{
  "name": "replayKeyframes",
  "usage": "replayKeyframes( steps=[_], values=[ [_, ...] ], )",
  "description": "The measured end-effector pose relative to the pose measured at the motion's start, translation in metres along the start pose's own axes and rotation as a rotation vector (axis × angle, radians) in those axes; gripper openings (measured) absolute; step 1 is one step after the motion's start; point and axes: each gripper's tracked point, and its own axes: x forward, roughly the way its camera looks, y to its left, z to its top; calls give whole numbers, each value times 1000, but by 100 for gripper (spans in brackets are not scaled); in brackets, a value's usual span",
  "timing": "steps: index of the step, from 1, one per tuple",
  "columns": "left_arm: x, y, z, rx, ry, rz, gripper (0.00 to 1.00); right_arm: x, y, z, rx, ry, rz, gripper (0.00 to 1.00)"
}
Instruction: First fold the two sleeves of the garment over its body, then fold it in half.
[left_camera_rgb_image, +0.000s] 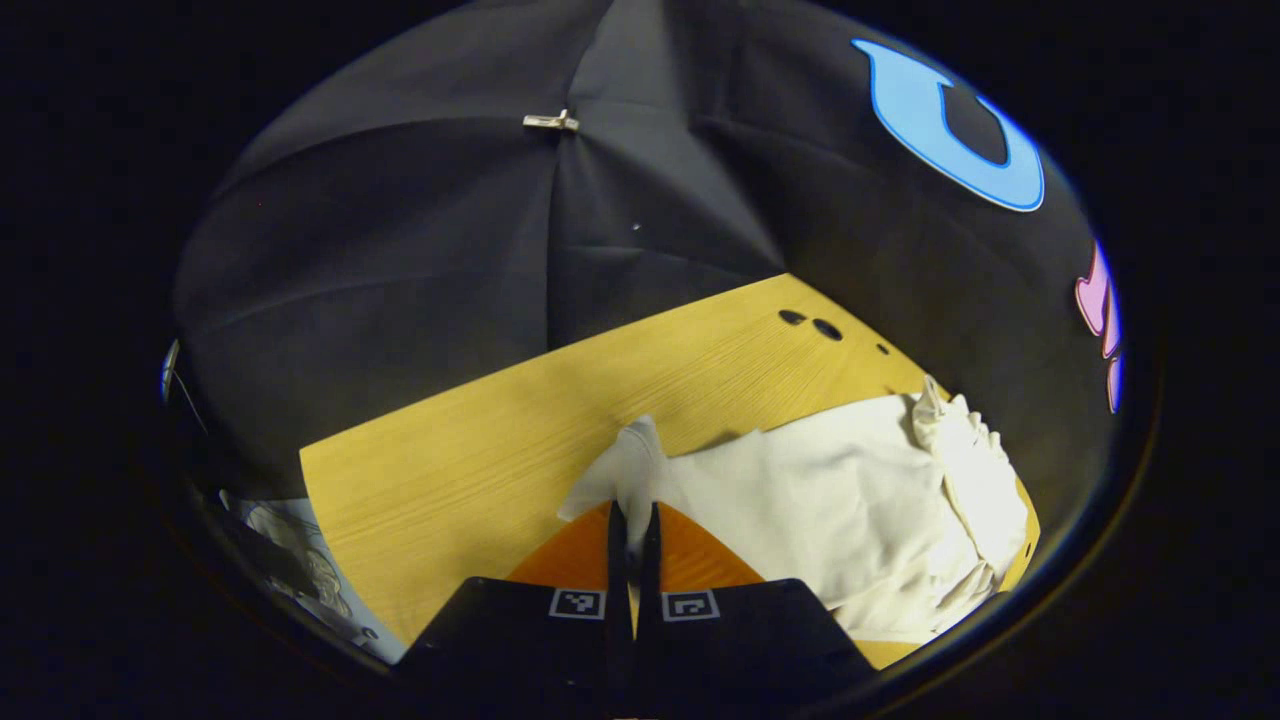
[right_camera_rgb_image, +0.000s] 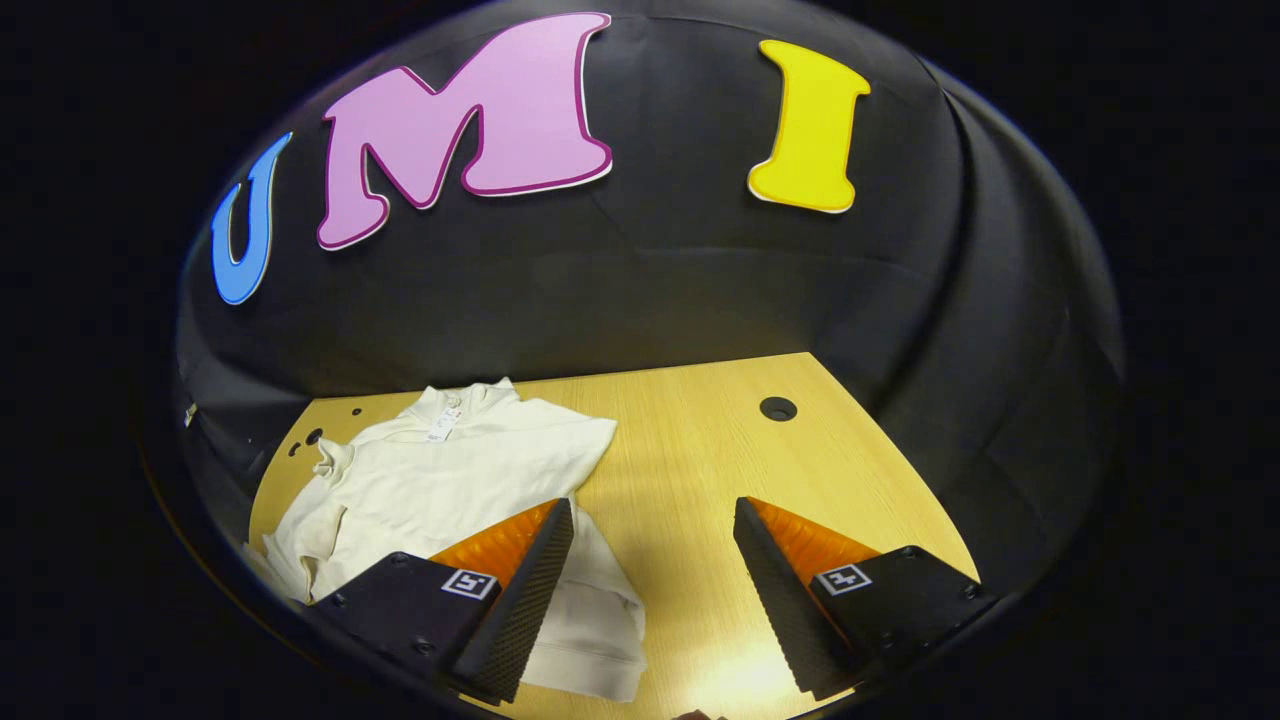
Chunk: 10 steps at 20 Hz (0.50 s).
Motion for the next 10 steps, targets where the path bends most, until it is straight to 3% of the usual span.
replayKeyframes(
  steps=[10],
  values=[
    [16, -142, 88, 59, -100, -173, 6, -22, -50, -32, 27, 12, -46, 99]
  ],
)
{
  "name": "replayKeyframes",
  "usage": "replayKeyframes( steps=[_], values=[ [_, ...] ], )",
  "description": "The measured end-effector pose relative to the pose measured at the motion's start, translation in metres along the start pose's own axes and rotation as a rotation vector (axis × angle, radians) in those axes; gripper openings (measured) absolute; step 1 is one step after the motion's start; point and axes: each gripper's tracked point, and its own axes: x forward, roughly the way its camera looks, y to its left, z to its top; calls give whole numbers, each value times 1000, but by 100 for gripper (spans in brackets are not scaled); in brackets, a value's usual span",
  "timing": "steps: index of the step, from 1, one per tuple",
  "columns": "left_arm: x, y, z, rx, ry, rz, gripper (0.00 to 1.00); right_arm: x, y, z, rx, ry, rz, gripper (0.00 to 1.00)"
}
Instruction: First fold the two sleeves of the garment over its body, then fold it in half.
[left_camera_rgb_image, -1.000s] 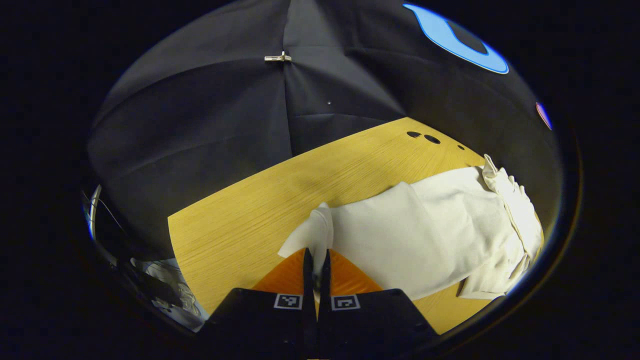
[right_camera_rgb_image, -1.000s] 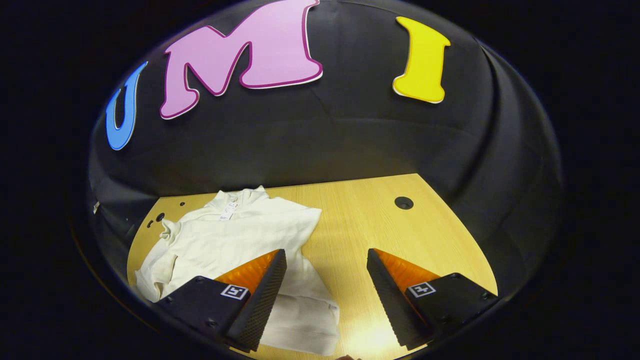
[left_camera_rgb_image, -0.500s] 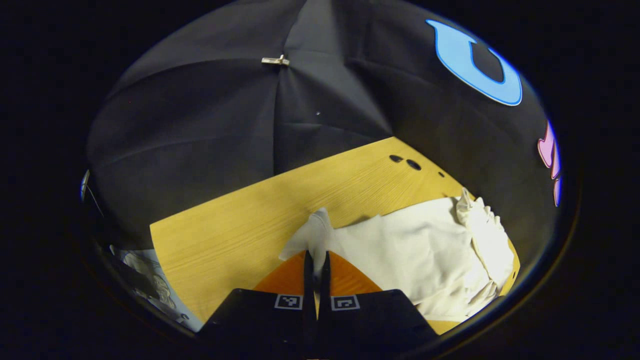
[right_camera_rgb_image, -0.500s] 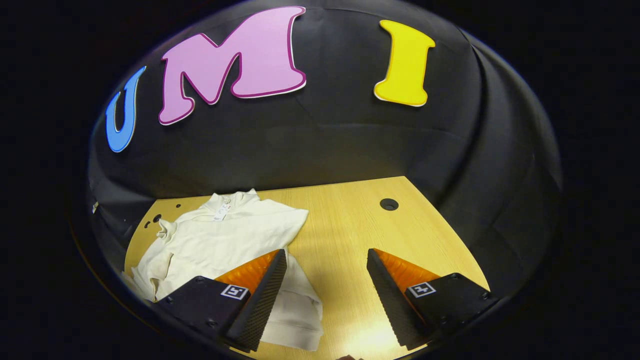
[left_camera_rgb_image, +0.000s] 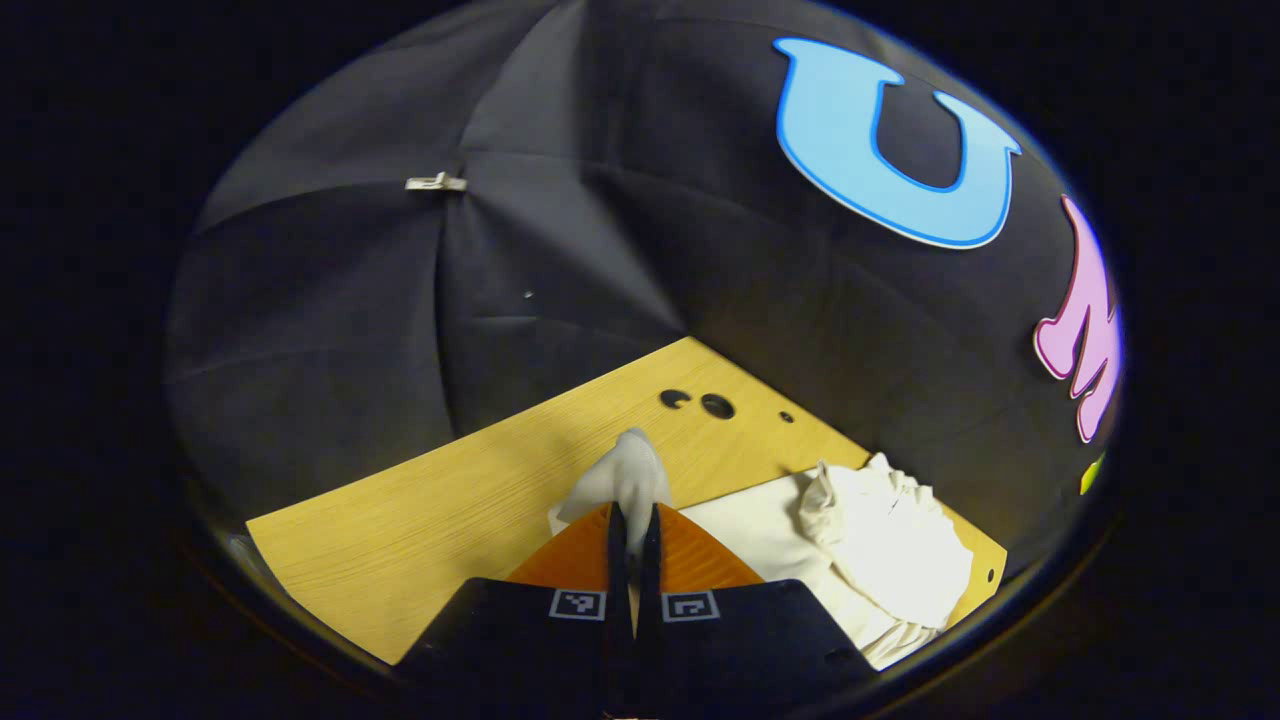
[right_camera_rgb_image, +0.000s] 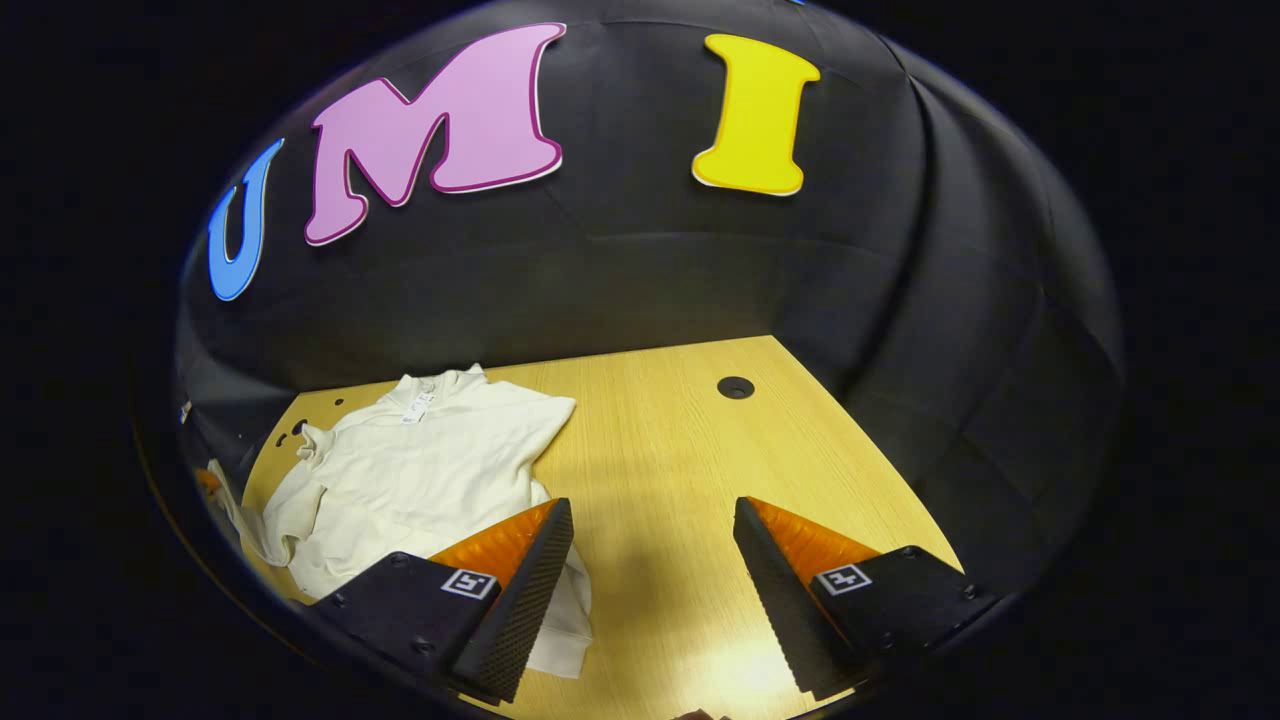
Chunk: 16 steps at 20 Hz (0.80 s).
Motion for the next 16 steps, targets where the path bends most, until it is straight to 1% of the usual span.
replayKeyframes(
  steps=[4, 8, 9, 10, 13, 16],
  values=[
    [18, -70, 17, 61, -17, -93, 6, -5, -18, -10, 21, -5, -19, 99],
    [25, -147, 24, 112, -35, -202, 6, -7, -31, -22, 35, 2, -24, 99],
    [26, -170, 22, 122, -33, -234, 11, -8, -34, -23, 37, 2, -28, 99],
    [26, -189, 21, 131, -29, -263, 6, -7, -36, -26, 38, 3, -29, 99],
    [26, -247, 6, 151, -10, -348, 6, -5, -42, -32, 55, 11, -35, 99],
    [23, -305, -20, 170, 32, -439, 6, -3, -48, -37, 78, 13, -48, 99]
  ],
)
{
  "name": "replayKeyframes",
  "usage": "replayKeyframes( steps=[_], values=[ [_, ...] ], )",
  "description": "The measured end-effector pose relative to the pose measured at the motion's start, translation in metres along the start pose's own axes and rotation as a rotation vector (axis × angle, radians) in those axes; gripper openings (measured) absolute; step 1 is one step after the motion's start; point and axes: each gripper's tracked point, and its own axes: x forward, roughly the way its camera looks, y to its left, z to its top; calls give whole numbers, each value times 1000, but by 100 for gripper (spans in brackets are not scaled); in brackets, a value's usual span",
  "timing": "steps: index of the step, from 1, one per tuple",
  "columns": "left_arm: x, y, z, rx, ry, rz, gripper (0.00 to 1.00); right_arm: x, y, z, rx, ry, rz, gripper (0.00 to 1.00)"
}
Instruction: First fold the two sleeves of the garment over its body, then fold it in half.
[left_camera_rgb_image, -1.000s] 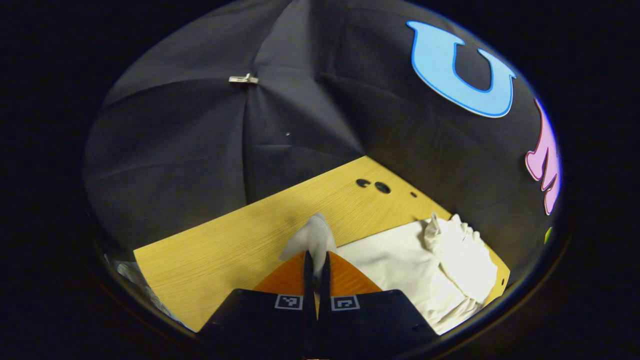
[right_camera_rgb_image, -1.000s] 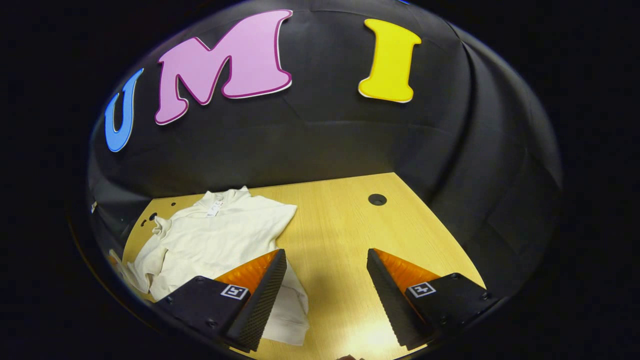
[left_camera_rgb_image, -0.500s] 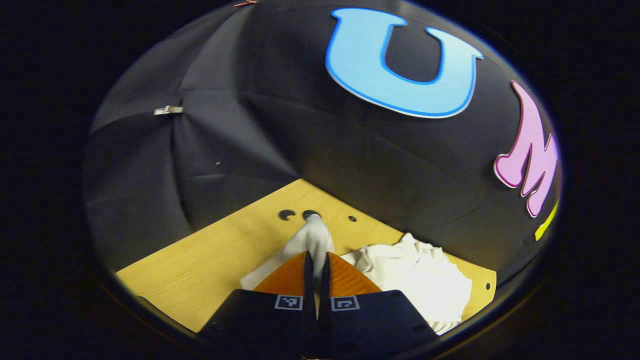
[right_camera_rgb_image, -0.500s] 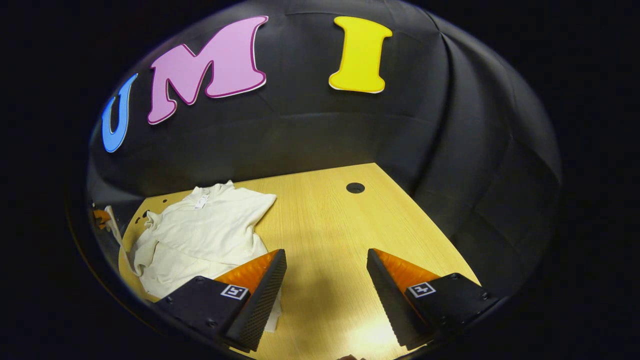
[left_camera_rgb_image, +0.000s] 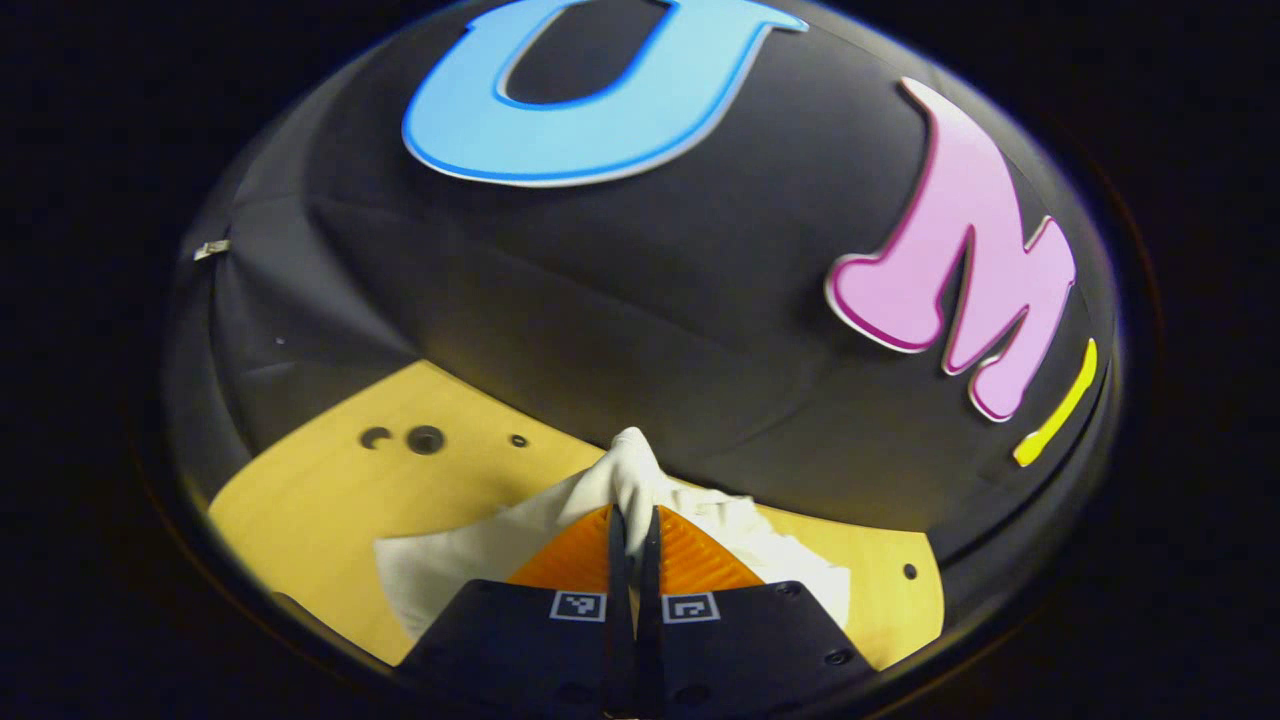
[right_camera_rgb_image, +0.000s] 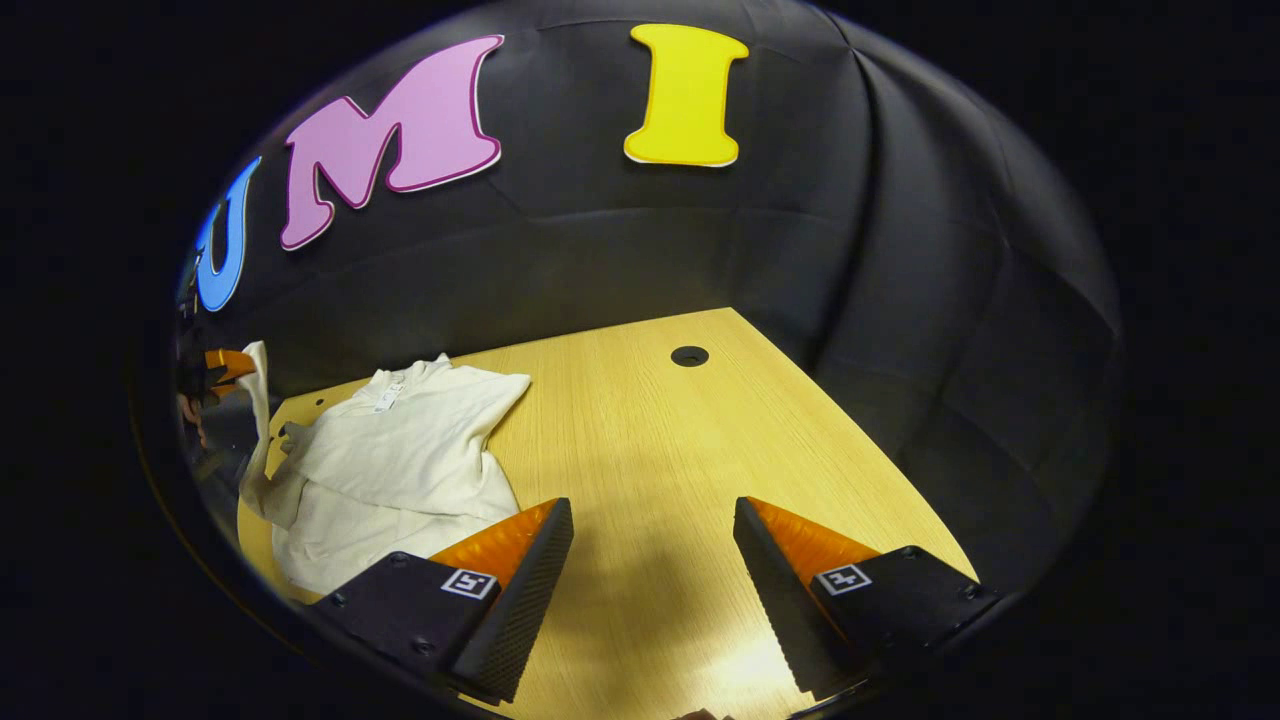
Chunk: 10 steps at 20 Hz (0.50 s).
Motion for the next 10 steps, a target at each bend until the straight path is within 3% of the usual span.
replayKeyframes(
  steps=[2, 3, 4, 6, 7, 8, 10],
  values=[
    [15, -39, -15, 39, 28, -61, 6, 2, -5, -4, 17, 5, -10, 99],
    [22, -60, -24, 55, 44, -92, 11, 2, -7, -7, 28, 8, -14, 99],
    [29, -78, -34, 70, 60, -121, 6, 3, -8, -9, 40, 10, -16, 99],
    [42, -112, -55, 88, 95, -177, 6, 5, -11, -15, 63, 19, -18, 99],
    [47, -128, -67, 92, 116, -197, 11, 5, -13, -17, 70, 21, -20, 99],
    [50, -142, -78, 93, 140, -217, 6, 5, -15, -19, 76, 21, -23, 99],
    [56, -168, -96, 102, 171, -254, 6, 6, -19, -23, 76, 24, -27, 99]
  ],
)
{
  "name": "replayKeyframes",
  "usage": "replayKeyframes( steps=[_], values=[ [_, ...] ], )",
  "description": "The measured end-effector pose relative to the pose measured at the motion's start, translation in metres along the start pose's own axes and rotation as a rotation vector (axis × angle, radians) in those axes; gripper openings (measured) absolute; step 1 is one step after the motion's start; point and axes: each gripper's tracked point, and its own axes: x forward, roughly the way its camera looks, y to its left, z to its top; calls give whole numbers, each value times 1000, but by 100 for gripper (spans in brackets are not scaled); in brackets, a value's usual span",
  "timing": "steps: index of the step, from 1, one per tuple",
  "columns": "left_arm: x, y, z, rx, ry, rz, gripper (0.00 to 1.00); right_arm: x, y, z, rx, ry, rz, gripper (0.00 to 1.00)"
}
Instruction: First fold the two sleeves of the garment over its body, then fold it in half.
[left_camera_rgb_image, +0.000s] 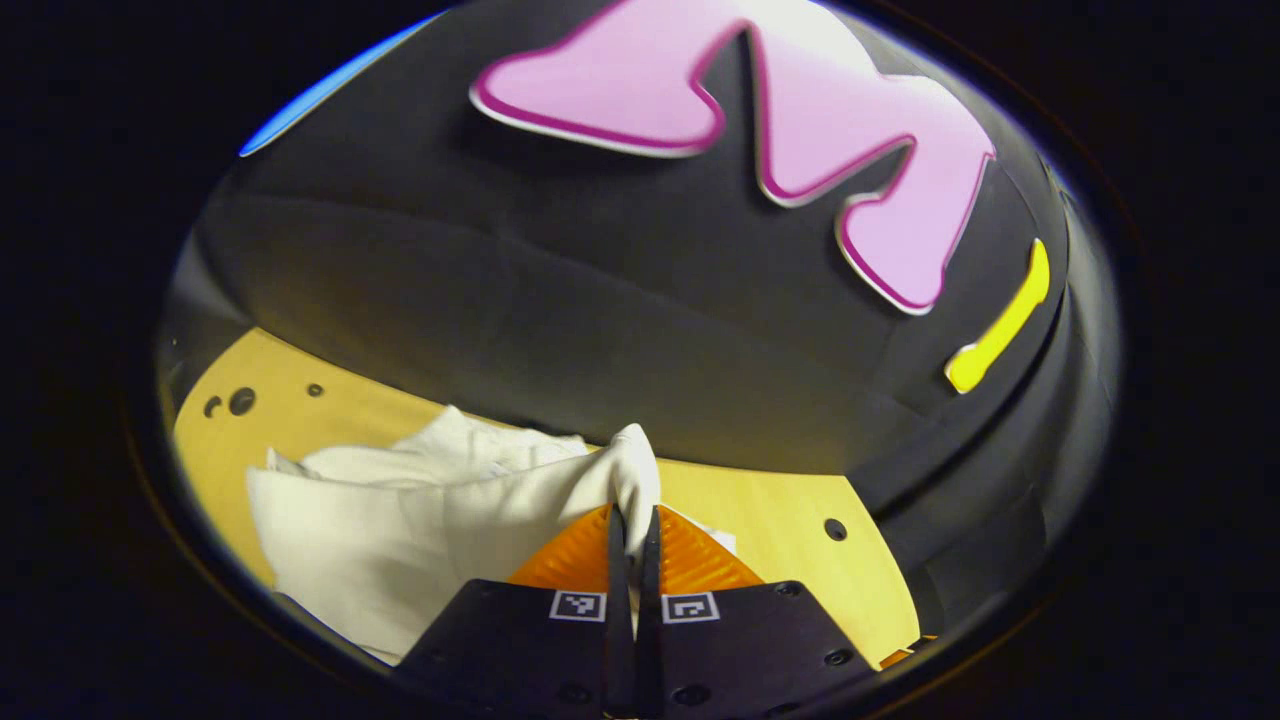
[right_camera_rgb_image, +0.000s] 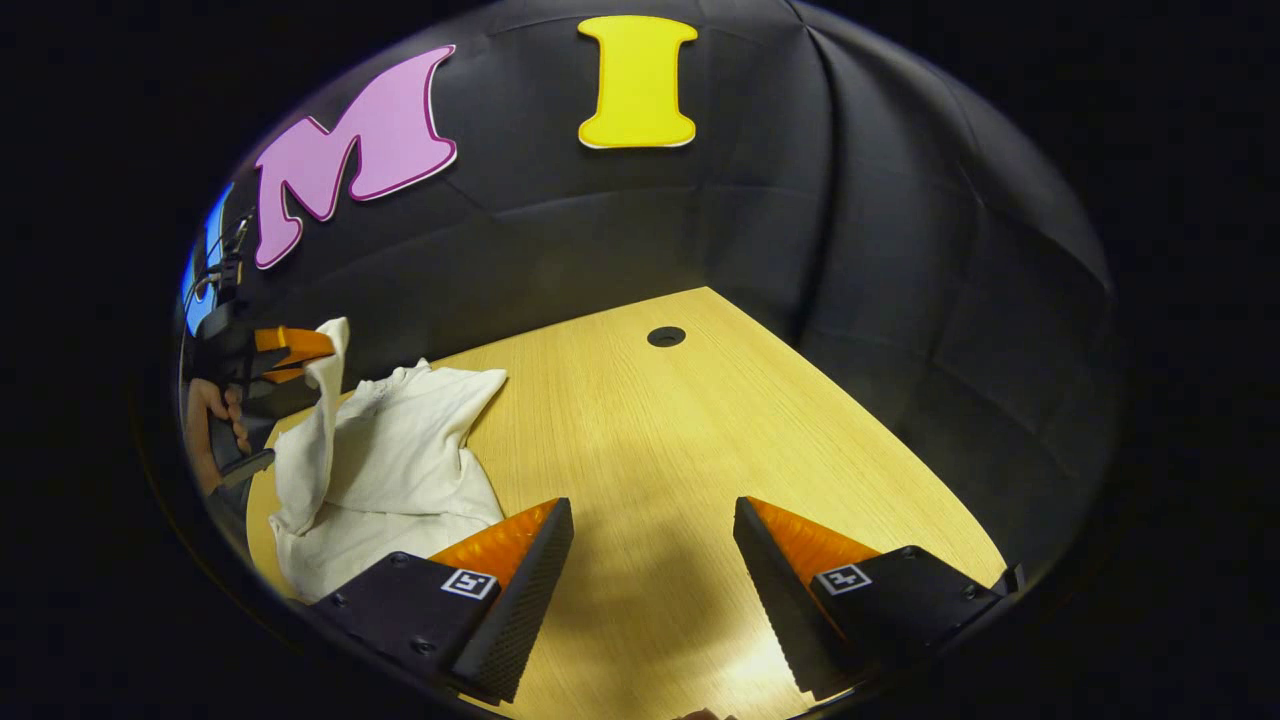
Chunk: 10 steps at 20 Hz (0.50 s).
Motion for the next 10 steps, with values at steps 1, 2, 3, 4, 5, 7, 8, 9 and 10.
replayKeyframes(
  steps=[1, 2, 3, 4, 5, 7, 8, 9, 10],
  values=[
    [4, -5, -7, 5, 14, -16, 6, 0, -3, -2, -2, 5, -2, 99],
    [6, -7, -13, 12, 28, -21, 6, 0, -4, -4, -2, 8, -4, 99],
    [12, -11, -20, 29, 47, -18, 7, -1, -6, -6, -1, 11, -3, 99],
    [12, -13, -28, 47, 72, -20, 9, 0, -7, -7, 0, 12, -3, 99],
    [14, -20, -36, 46, 95, -37, 14, 1, -5, -9, 1, 14, -1, 99],
    [12, -37, -51, 20, 146, -83, 24, 0, -2, -11, -1, 22, 8, 99],
    [9, -42, -55, 21, 163, -94, 39, -1, 0, -13, -5, 26, 15, 99],
    [8, -44, -60, 38, 173, -96, 54, -2, 3, -14, -10, 28, 25, 99],
    [5, -40, -61, 67, 170, -85, 68, -3, 10, -17, -17, 32, 35, 99]
  ],
)
